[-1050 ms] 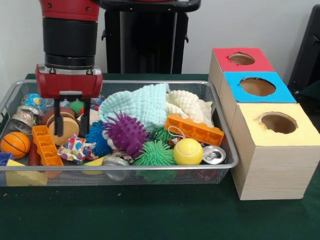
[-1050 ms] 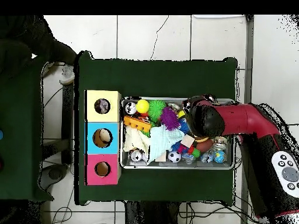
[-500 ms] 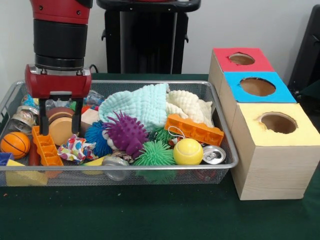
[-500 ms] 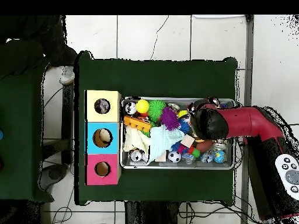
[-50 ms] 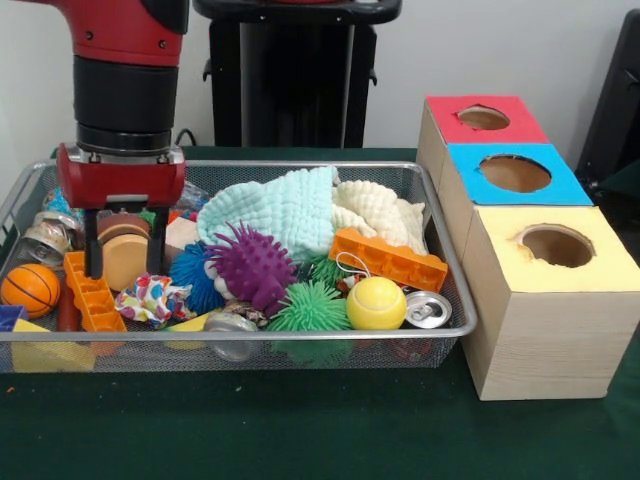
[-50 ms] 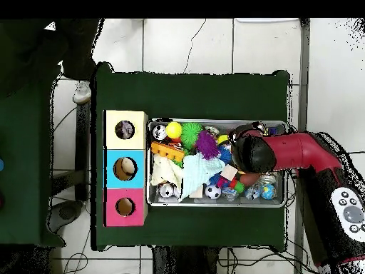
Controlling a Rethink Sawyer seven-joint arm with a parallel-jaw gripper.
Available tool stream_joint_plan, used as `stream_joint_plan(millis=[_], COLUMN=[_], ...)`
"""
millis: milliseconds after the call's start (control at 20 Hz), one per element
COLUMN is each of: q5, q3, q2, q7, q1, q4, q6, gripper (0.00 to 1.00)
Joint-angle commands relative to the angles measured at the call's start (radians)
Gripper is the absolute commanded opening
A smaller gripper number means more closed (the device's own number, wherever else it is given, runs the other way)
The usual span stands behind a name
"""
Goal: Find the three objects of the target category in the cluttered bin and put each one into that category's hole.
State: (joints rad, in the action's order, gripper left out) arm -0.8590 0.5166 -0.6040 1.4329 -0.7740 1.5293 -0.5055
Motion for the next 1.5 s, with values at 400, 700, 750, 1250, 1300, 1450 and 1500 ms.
stream_joint_plan(millis=[400,700,750,1250,1300,1450,1500], q5=[-0.152,-0.171,-0.159,-0.055,-0.059,-0.058,-0.059], q3=[-0.157,-0.219,-0.215,-0.021,-0.013,0.009,0.013], q2=[0.072,0.093,0.100,0.222,0.226,0.227,0.230], q7=[0.100,0.100,0.088,-0.088,-0.099,-0.124,-0.125], q1=[0.140,0.179,0.172,-0.018,-0.026,-0.042,-0.048], q4=[0.117,0.082,0.083,0.071,0.065,0.062,0.062], q6=[0.197,0.262,0.262,0.183,0.181,0.158,0.157], gripper=[1.00,1.00,1.00,1.00,1.00,1.00,1.00])
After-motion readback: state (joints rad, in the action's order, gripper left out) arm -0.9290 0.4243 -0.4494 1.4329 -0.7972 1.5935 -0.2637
